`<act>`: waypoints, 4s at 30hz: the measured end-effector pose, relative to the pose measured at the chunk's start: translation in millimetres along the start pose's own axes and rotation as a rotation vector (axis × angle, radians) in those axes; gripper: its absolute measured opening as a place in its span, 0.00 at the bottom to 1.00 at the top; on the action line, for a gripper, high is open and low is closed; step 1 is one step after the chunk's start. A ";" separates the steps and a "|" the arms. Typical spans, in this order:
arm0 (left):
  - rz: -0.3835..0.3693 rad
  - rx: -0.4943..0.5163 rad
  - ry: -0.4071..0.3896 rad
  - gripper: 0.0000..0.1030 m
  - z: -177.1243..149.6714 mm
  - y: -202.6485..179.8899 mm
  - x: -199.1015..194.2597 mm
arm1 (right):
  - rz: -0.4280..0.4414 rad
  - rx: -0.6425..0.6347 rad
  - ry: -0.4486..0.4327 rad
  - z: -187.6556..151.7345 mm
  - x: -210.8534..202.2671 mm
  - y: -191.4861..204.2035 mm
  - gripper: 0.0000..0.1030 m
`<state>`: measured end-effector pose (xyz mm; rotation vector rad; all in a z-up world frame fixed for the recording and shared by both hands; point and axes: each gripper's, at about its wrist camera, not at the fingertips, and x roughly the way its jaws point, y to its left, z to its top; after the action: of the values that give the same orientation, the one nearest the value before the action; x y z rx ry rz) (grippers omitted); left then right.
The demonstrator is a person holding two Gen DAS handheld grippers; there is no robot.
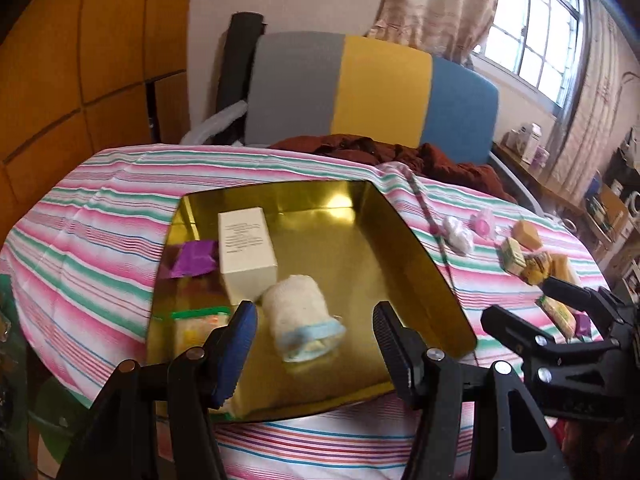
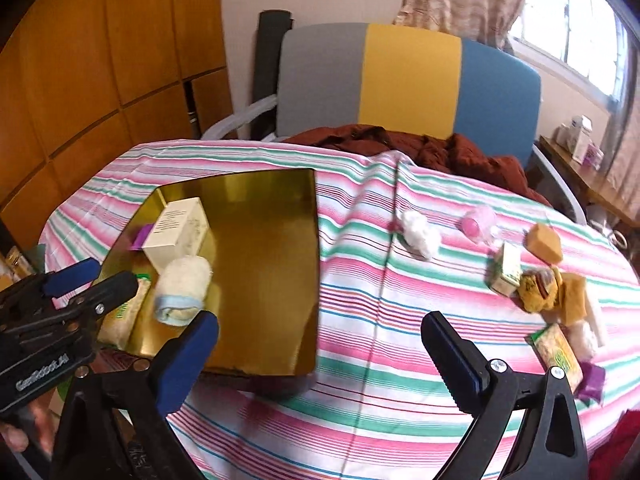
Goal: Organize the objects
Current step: 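Move both tools back toward the remaining items on the cloth, then grasp the plastic-wrapped bundle with the left tool while the right tool grasps the pink roller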
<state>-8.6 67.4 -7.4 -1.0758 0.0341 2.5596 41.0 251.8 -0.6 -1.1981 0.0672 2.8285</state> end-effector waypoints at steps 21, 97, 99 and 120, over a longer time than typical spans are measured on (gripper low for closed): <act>-0.139 0.130 0.028 0.59 13.7 -57.5 14.7 | -0.138 0.125 0.091 -4.6 15.0 -109.6 1.00; -0.223 0.340 0.189 0.43 11.9 -238.2 158.6 | 0.016 0.211 0.055 56.5 57.5 -247.7 1.00; -0.224 0.332 0.201 0.43 7.3 -237.2 162.2 | 0.028 0.149 0.093 72.5 75.9 -246.2 0.99; -0.305 0.242 0.197 0.43 -0.1 -220.7 175.3 | 0.057 -0.149 0.427 118.8 237.4 -232.8 0.71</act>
<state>-46.7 329.6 -103.6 -1.1366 0.2085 2.1125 -189.9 502.9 -91.7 -1.8410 -0.0901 2.6076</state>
